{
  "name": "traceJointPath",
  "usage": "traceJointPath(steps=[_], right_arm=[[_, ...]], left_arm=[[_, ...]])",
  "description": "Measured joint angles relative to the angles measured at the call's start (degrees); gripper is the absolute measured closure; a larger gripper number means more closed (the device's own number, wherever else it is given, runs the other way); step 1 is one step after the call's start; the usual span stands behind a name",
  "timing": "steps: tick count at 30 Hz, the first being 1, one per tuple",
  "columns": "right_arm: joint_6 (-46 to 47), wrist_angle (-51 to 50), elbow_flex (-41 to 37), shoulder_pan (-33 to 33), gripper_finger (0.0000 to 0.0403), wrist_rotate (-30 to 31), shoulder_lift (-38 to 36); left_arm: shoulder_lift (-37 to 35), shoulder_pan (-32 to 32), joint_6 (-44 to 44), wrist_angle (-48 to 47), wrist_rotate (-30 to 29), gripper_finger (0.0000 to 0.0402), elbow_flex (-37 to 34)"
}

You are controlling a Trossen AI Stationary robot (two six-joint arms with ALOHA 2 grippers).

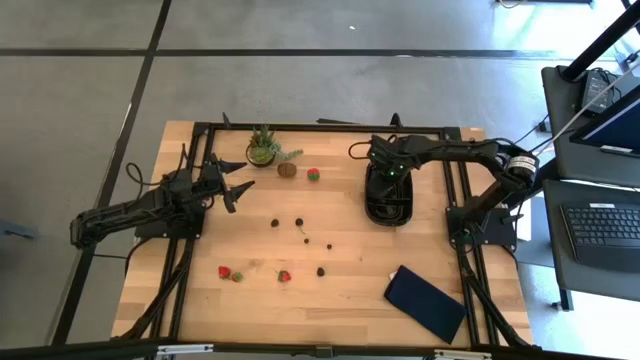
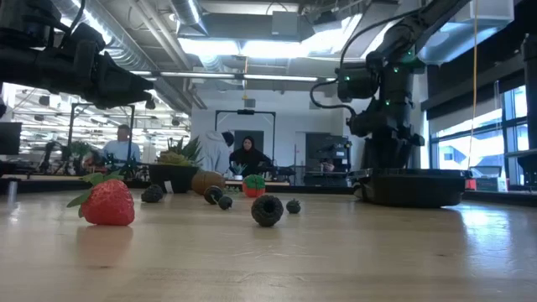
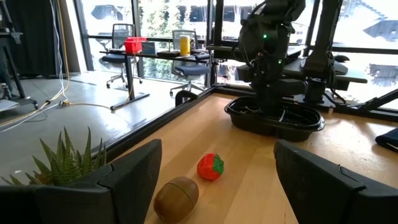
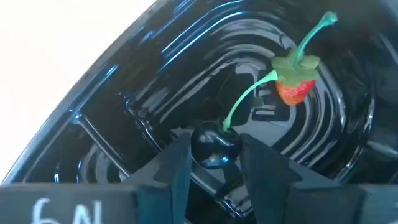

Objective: Pick and placing Produce into tupperware
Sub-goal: Put the black cherry into the black bin, then put the red strawberry into the black bin

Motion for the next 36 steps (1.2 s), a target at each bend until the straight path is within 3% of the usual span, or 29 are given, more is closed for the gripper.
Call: traceJointPath(steps=[14,28,36], right_arm=[[0.0,0.4,0.0,0.0,0.0265,0.0,0.0],[0.0,0.4,0.0,0.0,0.0172,-0.5,0.0],[-1.7,-7.5,5.6,0.0,0.0162,-3.0,0.0]], left_arm=[[0.0,0.0,0.0,0.2,0.0,0.0099,0.0],[0.0,0.0,0.0,0.3,0.0,0.0099,0.0],[0.0,0.0,0.0,0.3,0.0,0.0099,0.0]])
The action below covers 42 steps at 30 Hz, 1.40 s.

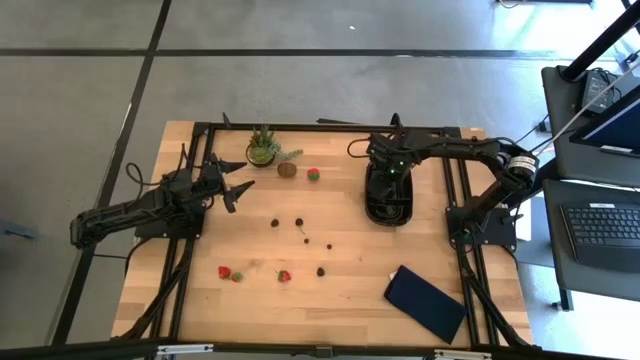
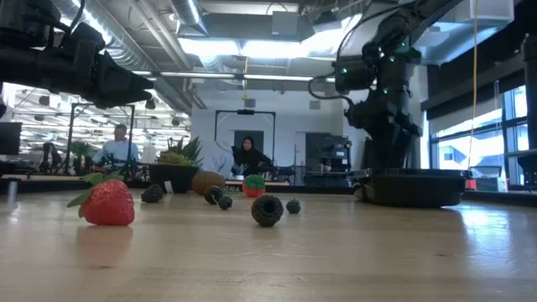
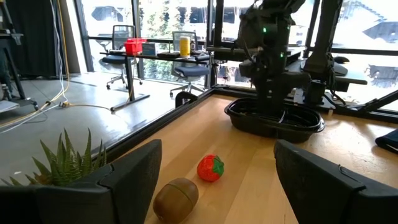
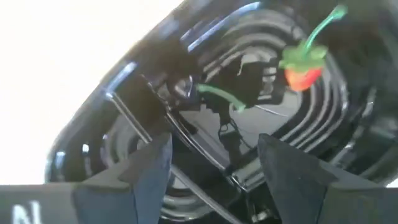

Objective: Pick and placing Produce into tupperware
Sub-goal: Put the red strawberry into the black bin

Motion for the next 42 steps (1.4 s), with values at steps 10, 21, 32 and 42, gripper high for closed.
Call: traceJointPath(steps=[10,21,32,42], right_arm=[[0.4,5.8,13.9,0.6,0.0162,-0.1,0.0],[-3.1,12.3,20.2,2.9,0.0156,-0.6,0.0],[-8.9,12.6,20.2,5.4,0.0024,-0.6,0.0],[-6.5,17.7,20.2,7.4,0.0008,3.3,1.5]], left_arm=[[0.0,0.0,0.0,0.0,0.0,0.0099,0.0],[0.0,0.0,0.0,0.0,0.0,0.0099,0.0],[0.0,0.0,0.0,0.0,0.0,0.0099,0.0],[0.0,0.0,0.0,0.0,0.0,0.0099,0.0]])
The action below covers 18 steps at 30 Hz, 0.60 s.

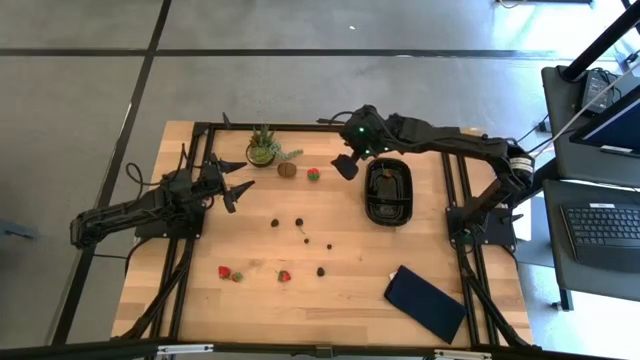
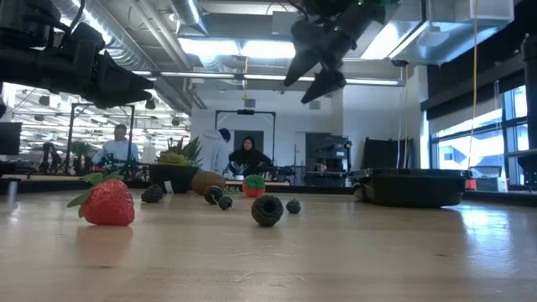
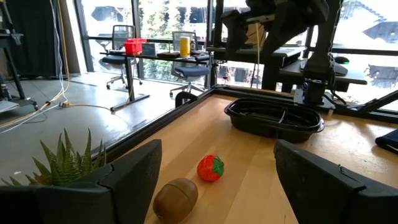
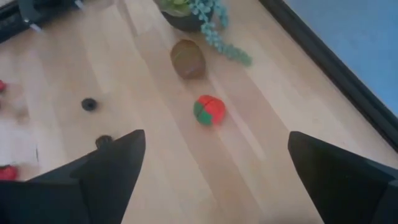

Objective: Pick and placing Produce into tupperware
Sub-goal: Put the red strawberry into the black bin

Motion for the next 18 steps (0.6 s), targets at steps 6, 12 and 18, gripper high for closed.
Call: traceJointPath(steps=[6,12,18], right_arm=[[-3.8,3.0,0.8,1.1,0.0012,-0.3,4.9],[-4.0,2.0,9.3,1.1,0.0014,-1.5,13.9],[-7.2,-6.9,21.3,1.2,0.0014,-1.3,23.9]], left_arm=[[0.0,0.0,0.0,0.0,0.0,0.0099,0.0],[0.0,0.0,0.0,0.0,0.0,0.0099,0.0],[0.0,0.0,0.0,0.0,0.0,0.0099,0.0]])
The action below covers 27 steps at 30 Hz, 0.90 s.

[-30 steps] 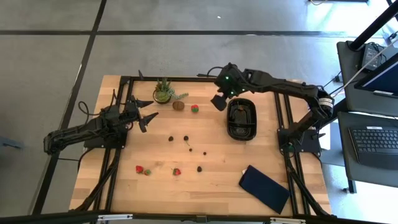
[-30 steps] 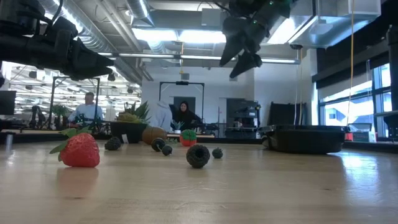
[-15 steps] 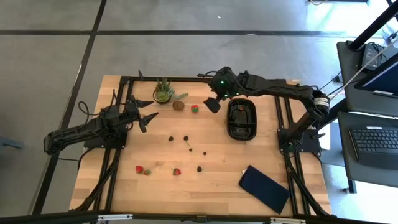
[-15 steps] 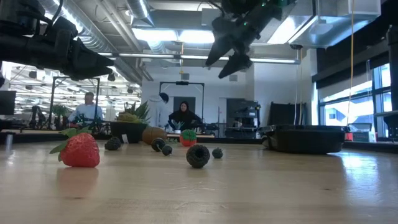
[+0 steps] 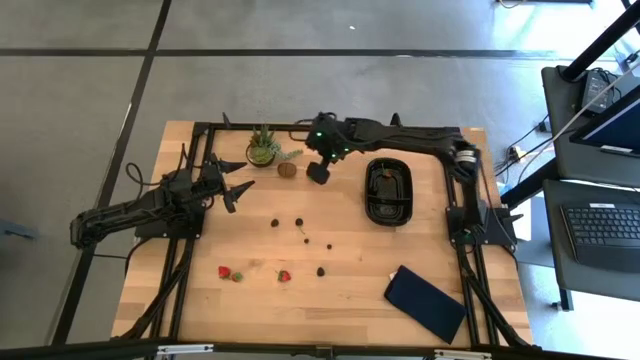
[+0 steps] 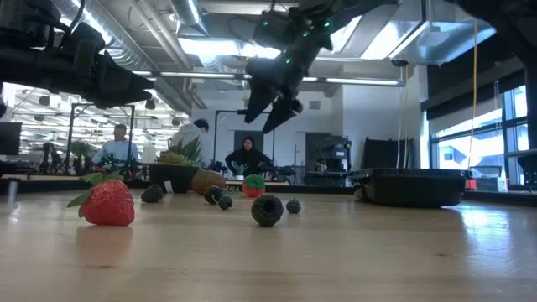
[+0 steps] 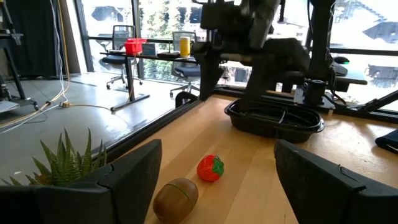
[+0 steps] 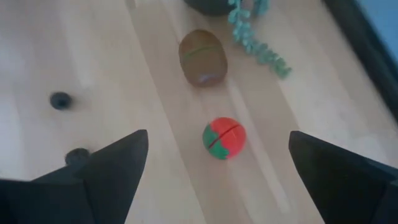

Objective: Pick and placing Produce into tupperware
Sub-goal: Put the red strawberry into the black bin

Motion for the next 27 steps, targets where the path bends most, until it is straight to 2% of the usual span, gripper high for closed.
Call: traceJointPath(steps=[5,12,17,27], right_arm=[[-1.3,-3.3,5.4,0.1,0.0014,0.0,6.5],[0.4,-4.0,6.8,0.1,0.0014,0.1,12.0],[0.4,-3.9,6.8,0.1,0.0014,3.0,14.5],[0.5,-2.1,6.9,0.0,0.0015,3.0,16.4]], left_arm=[[0.0,0.0,0.0,0.0,0.0,0.0099,0.0],[0.0,0.0,0.0,0.0,0.0,0.0099,0.0],[0.0,0.0,0.0,0.0,0.0,0.0099,0.0],[0.0,0.0,0.0,0.0,0.0,0.0099,0.0]])
